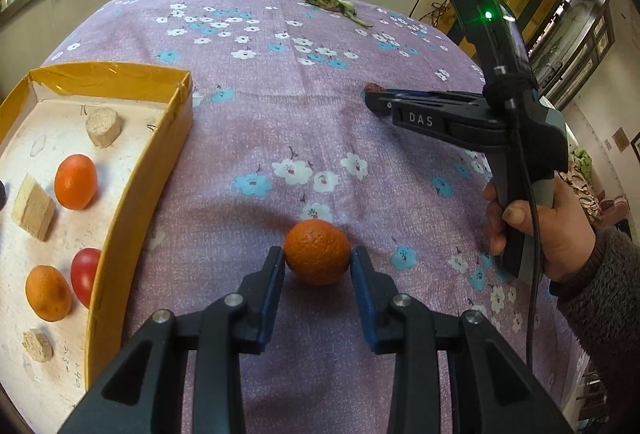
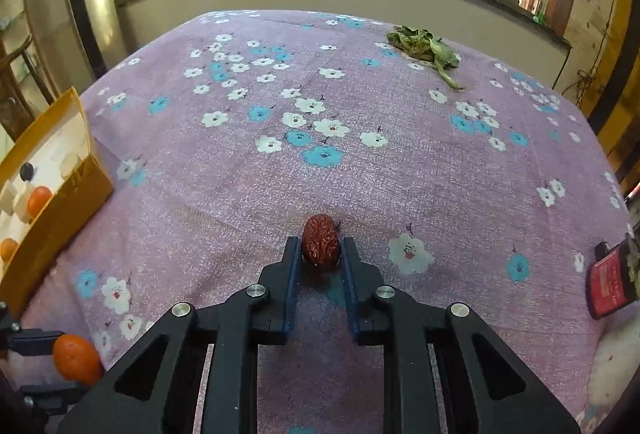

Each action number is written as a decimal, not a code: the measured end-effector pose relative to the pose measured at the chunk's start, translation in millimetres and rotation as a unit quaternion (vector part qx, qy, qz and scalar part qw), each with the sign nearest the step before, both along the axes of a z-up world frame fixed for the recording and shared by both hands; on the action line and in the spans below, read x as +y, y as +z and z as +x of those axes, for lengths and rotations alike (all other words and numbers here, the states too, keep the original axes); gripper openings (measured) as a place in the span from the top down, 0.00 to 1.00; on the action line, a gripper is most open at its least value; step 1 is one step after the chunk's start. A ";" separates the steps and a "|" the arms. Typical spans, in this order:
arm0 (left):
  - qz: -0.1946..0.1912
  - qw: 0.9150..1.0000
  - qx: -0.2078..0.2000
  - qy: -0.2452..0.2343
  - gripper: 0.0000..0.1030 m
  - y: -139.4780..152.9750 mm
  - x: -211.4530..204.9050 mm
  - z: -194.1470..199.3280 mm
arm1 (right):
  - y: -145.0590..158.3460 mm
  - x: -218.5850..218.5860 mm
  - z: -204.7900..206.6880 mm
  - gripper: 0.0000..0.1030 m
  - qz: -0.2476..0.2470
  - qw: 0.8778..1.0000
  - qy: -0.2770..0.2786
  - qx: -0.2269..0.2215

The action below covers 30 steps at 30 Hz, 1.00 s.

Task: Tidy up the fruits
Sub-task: 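Grasp the tangerine with the left tool while the right tool grasps the red date, then carry the tangerine and red date over the yellow tray with both tools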

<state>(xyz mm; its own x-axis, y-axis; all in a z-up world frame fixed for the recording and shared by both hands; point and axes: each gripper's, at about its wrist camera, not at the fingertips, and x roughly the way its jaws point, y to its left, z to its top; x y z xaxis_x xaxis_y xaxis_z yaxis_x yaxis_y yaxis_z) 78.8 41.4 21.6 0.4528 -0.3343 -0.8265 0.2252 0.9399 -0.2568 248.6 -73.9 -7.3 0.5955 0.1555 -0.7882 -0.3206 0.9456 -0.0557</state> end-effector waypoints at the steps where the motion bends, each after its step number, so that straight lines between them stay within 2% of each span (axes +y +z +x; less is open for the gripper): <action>1: 0.000 1.000 0.000 0.000 0.64 0.2 0.2 -0.1 | -0.1 1.7 -2.3 0.82 -0.007 1.000 0.004 -0.004; 5: 0.000 1.000 0.001 0.001 0.64 0.4 -1.2 0.5 | 2.4 -2.0 -12.6 0.82 0.013 1.000 0.011 0.004; 8: -0.001 1.000 0.001 0.002 0.64 0.8 -0.3 -2.7 | 12.7 -12.2 -30.9 0.82 0.061 0.998 0.009 0.008; 11: 0.000 1.000 -0.003 -0.001 0.64 1.5 2.8 -9.6 | 16.8 -20.8 -58.0 0.82 0.086 0.996 0.005 0.019; 19: -0.003 1.000 -0.012 0.007 0.64 -0.1 7.1 -26.1 | 6.8 -17.5 -138.0 0.82 0.069 0.997 -0.010 0.022; 27: -0.010 1.000 -0.008 -0.008 0.64 0.7 6.2 -61.1 | 7.5 -18.6 -187.1 0.82 0.090 0.994 -0.046 0.038; 30: -0.005 1.000 -0.015 -0.020 0.64 0.2 4.9 -70.0 | 8.5 -13.5 -198.8 0.82 0.081 0.995 -0.048 0.033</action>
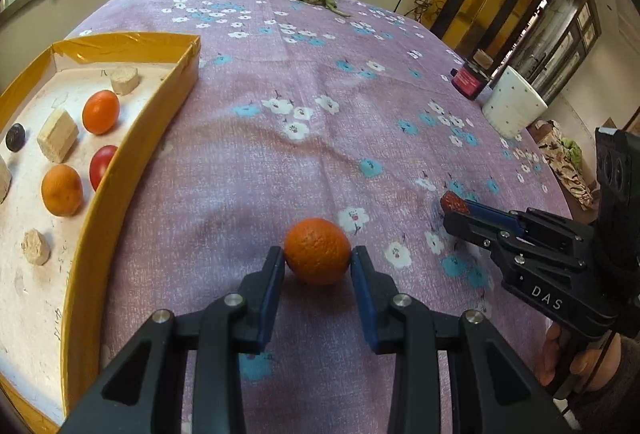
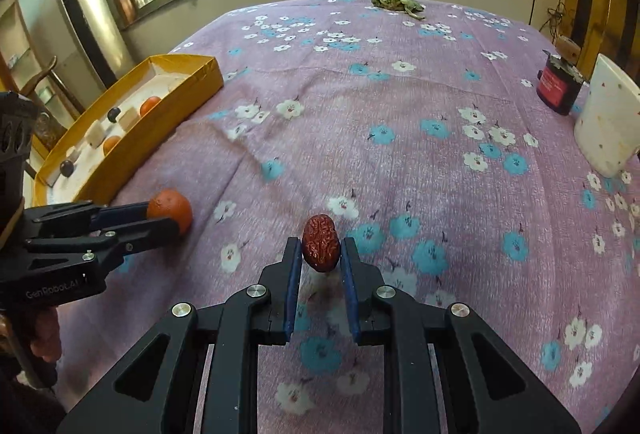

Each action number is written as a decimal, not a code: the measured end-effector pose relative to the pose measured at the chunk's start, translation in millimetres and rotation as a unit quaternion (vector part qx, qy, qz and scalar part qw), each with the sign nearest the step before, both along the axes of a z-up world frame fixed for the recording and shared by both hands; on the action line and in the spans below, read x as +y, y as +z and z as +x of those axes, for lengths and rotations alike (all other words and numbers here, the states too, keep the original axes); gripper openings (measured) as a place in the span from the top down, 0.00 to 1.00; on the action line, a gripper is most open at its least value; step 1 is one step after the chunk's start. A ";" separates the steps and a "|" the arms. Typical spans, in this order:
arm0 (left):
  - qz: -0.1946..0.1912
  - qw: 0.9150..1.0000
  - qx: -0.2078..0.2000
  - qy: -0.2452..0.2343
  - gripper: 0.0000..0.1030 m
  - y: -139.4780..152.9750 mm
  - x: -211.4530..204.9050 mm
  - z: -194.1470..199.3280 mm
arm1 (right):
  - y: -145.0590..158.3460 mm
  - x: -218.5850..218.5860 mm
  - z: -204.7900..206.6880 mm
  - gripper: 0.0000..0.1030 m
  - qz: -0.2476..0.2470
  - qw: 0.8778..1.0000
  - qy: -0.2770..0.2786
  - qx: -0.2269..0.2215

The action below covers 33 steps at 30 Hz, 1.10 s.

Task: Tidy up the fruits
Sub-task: 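Carry the tangerine and red date over the yellow tray with both tools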

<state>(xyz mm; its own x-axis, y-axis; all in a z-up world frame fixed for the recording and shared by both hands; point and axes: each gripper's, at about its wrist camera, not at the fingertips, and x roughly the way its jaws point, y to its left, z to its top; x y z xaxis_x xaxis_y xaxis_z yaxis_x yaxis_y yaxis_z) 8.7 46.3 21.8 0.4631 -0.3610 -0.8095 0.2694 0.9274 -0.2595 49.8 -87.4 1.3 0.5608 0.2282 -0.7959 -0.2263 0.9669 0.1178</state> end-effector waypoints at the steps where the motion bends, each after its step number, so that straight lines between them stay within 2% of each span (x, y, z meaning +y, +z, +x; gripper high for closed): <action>1: 0.001 1.000 -0.001 -0.001 0.64 0.1 -0.1 -0.5 | -0.3 0.8 -0.6 0.82 -0.002 1.000 -0.001 0.000; 9: -0.003 1.000 -0.012 -0.006 0.64 1.9 0.8 -5.6 | -4.5 4.6 -7.3 0.82 -0.010 1.000 -0.015 -0.001; 19: -0.023 0.999 -0.030 -0.001 0.64 24.3 19.8 -20.2 | 20.6 12.0 -25.3 0.82 -0.005 0.999 -0.025 -0.027; 33: -0.028 0.998 -0.056 0.030 0.64 48.8 63.9 -29.5 | 43.4 68.0 -25.2 0.82 -0.010 0.999 0.003 -0.047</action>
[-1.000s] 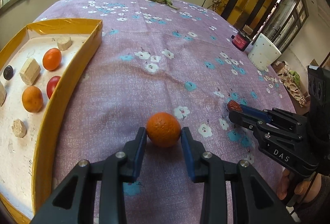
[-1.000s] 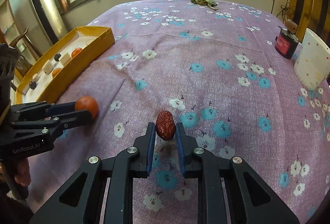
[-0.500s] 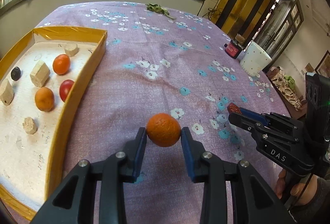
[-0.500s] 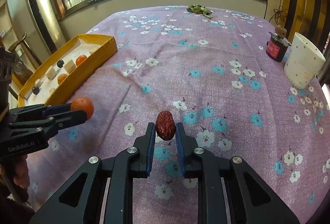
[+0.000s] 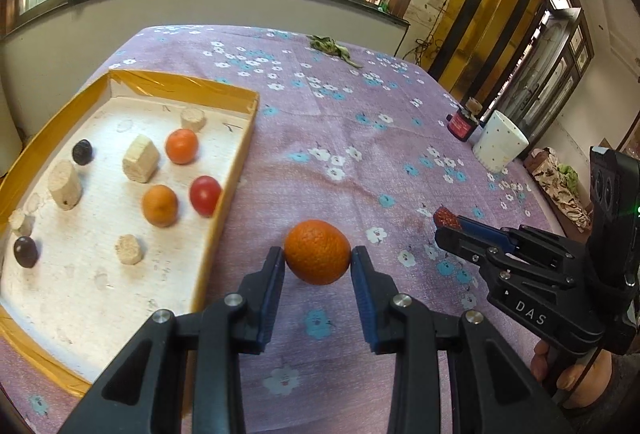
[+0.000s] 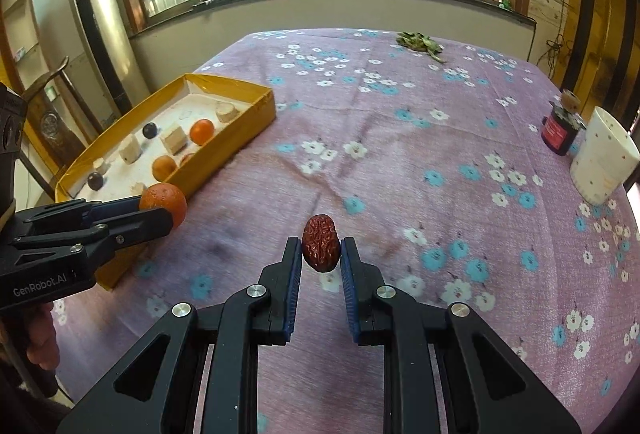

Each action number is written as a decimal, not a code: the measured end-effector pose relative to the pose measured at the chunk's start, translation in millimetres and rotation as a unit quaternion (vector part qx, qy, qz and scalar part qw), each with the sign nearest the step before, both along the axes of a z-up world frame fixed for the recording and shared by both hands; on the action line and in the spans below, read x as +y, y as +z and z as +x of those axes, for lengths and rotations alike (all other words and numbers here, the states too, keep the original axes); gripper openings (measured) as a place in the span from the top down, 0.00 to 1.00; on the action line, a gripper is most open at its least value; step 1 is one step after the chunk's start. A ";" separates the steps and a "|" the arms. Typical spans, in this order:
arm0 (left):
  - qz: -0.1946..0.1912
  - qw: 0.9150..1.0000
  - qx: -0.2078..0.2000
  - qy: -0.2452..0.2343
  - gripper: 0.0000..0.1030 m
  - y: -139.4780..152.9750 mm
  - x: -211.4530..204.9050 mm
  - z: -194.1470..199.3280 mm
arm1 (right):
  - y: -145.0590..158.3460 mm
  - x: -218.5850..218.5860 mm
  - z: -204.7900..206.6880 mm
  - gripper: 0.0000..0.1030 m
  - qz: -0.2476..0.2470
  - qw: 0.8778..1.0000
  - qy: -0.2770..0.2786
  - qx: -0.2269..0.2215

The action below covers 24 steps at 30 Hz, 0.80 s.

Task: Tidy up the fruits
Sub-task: 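Carry the tangerine and red date over the yellow tray with both tools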

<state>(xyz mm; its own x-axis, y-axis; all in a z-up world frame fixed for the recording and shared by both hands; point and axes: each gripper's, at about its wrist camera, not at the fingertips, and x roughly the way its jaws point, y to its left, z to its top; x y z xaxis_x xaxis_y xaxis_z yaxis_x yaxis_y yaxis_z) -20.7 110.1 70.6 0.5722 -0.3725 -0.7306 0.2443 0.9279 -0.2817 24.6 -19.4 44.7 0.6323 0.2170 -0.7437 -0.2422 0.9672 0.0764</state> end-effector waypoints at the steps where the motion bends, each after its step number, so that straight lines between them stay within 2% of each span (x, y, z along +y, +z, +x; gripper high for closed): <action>1: -0.001 1.000 -0.002 0.004 0.64 1.6 4.9 -0.2 | 1.4 5.9 1.1 0.82 0.000 1.000 0.004 -0.001; 15: 0.005 0.997 -0.014 0.078 0.64 12.0 92.6 -4.7 | 15.7 86.4 17.7 0.82 0.007 0.998 0.063 -0.014; 24: 0.020 0.993 -0.001 0.117 0.64 -0.3 144.7 -9.0 | 11.9 140.2 26.2 0.82 0.019 0.993 0.112 -0.002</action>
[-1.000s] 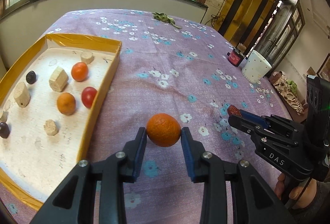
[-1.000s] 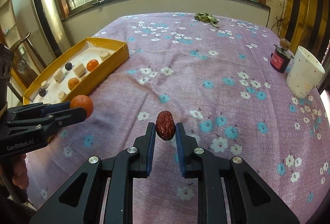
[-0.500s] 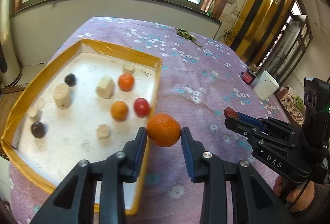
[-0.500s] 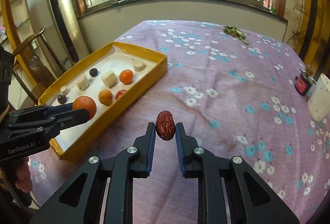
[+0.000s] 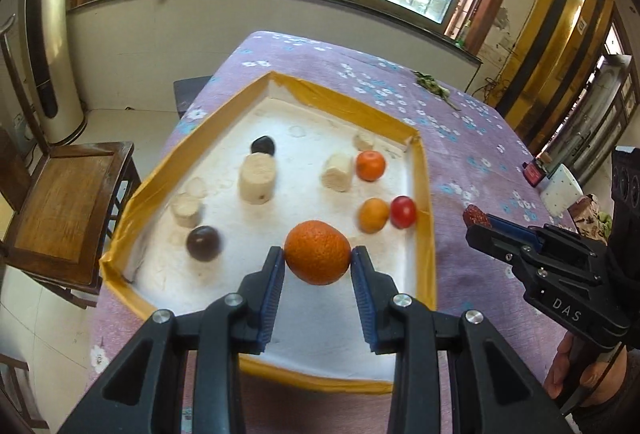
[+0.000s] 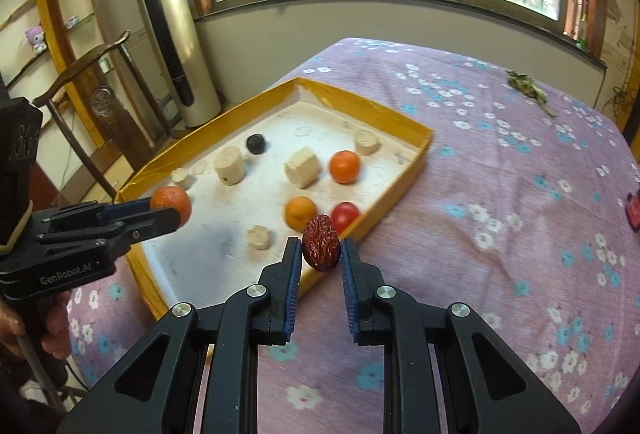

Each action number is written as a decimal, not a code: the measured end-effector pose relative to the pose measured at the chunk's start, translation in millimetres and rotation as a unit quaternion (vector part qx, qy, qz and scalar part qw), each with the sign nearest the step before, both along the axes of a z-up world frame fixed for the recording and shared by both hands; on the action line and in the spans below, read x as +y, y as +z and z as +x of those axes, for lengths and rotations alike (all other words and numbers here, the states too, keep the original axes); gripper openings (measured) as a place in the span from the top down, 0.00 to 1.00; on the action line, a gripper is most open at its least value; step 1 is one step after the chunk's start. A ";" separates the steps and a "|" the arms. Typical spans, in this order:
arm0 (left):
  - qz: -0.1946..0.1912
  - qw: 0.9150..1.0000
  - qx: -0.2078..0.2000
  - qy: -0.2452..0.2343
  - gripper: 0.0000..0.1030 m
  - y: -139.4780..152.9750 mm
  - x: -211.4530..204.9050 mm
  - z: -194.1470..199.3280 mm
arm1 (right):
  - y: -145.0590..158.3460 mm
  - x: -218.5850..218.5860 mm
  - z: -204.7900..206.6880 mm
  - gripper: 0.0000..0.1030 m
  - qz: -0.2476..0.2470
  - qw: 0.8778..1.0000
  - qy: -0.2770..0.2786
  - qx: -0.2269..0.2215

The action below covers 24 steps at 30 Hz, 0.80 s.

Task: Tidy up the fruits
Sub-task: 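Carry the tangerine and red date over the yellow tray with both tools, then open both tools to drop the tangerine and date into the tray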

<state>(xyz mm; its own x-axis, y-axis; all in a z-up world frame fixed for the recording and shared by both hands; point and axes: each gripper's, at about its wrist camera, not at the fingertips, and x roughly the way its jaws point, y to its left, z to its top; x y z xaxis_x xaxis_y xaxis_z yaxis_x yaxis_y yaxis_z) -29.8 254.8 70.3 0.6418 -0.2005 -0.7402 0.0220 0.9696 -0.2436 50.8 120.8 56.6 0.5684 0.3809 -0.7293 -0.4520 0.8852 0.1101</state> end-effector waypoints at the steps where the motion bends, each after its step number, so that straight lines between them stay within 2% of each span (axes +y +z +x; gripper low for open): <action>1: 0.001 1.000 0.002 0.002 0.64 -2.3 3.2 -0.1 | -2.2 7.1 1.1 0.82 -0.001 1.000 0.006 0.003; 7: 0.001 1.000 0.022 0.011 0.64 -18.6 15.0 1.4 | -21.2 38.5 3.0 0.82 -0.012 0.999 0.038 0.024; 17: 0.001 0.999 0.040 0.012 0.64 -35.1 20.9 10.3 | -42.5 59.5 5.4 0.81 -0.022 0.996 0.060 0.055; 24: 0.051 0.998 0.030 0.009 0.64 -37.5 9.9 12.8 | -47.1 66.1 6.9 0.81 -0.032 0.996 0.067 0.055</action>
